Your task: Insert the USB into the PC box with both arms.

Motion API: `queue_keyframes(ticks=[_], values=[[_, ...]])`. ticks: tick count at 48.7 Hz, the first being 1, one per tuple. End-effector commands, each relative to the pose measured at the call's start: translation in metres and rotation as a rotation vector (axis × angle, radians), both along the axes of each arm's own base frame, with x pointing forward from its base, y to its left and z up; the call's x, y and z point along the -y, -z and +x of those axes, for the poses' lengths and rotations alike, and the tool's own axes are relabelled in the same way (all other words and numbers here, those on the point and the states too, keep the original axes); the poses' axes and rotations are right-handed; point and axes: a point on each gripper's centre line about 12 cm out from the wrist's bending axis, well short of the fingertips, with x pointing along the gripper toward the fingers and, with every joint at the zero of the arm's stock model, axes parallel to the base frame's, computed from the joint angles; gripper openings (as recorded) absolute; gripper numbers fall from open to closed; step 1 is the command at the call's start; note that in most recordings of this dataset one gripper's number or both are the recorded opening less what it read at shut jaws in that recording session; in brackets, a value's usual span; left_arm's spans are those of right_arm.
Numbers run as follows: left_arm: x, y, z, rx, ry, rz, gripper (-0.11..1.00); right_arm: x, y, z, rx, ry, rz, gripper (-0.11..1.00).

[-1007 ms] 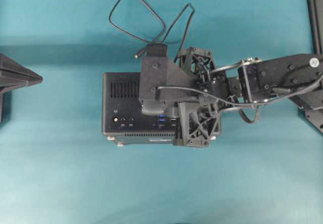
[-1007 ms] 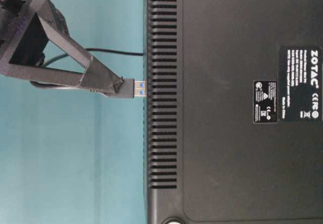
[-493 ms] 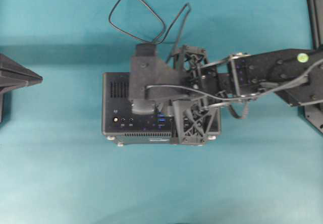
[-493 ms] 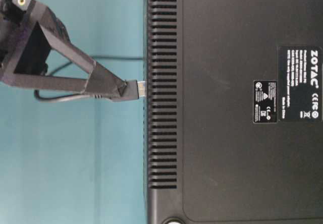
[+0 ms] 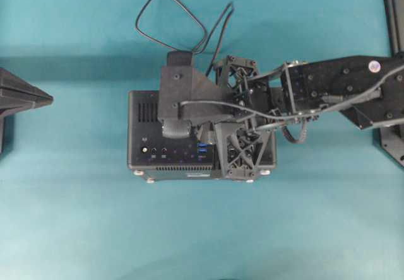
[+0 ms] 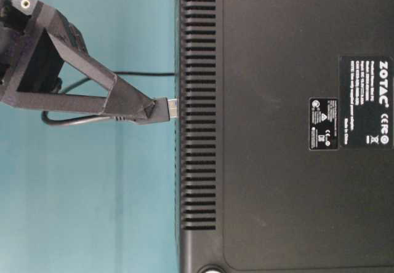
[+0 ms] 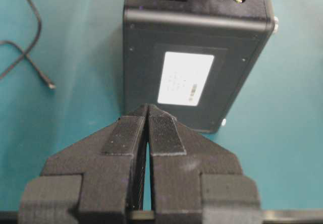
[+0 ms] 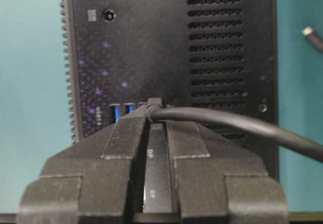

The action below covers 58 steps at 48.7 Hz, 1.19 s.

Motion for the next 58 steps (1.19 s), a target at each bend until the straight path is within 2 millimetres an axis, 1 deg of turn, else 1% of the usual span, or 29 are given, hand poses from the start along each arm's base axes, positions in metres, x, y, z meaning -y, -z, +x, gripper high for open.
queue_keyframes(ticks=[1, 5, 9, 17, 25, 32, 37, 40, 46, 49, 52, 58], values=[[0.0, -0.005, 0.001, 0.015, 0.0, 0.0, 0.0, -0.012, -0.003, -0.002, 0.0, -0.029, 0.03, 0.11], [0.0, -0.006, 0.001, 0.017, 0.0, 0.0, 0.0, -0.016, -0.002, -0.003, -0.004, -0.036, 0.036, 0.11], [0.0, -0.005, 0.0, 0.012, -0.002, 0.0, 0.0, -0.015, -0.002, -0.003, -0.004, -0.035, 0.034, 0.11], [0.0, -0.005, -0.001, -0.009, -0.001, 0.0, 0.0, -0.004, -0.004, -0.002, 0.002, -0.01, 0.027, 0.11], [0.0, -0.006, -0.002, -0.008, -0.001, 0.0, 0.0, -0.002, -0.007, -0.003, 0.012, -0.01, 0.026, 0.12], [0.0, -0.006, -0.002, -0.008, -0.001, 0.0, 0.0, -0.002, -0.007, -0.003, 0.01, -0.011, 0.026, 0.16], [0.0, -0.005, -0.002, -0.009, -0.001, 0.0, 0.0, -0.002, -0.01, -0.002, 0.018, -0.01, 0.027, 0.26], [0.0, -0.005, -0.002, -0.009, -0.001, 0.0, 0.0, -0.002, -0.011, -0.002, 0.021, -0.01, 0.026, 0.36], [0.0, -0.005, -0.003, -0.009, -0.002, -0.001, 0.0, -0.001, -0.011, -0.002, 0.024, -0.005, 0.017, 0.62], [0.0, -0.005, -0.003, -0.009, -0.003, -0.001, 0.0, 0.0, -0.013, -0.002, 0.029, -0.005, 0.012, 0.72], [0.0, -0.005, -0.003, -0.009, -0.002, -0.001, 0.0, 0.001, -0.016, -0.001, 0.038, -0.005, 0.0, 0.76], [0.0, -0.005, -0.003, -0.009, -0.002, -0.001, 0.0, 0.004, -0.018, -0.001, 0.046, -0.005, -0.03, 0.75]])
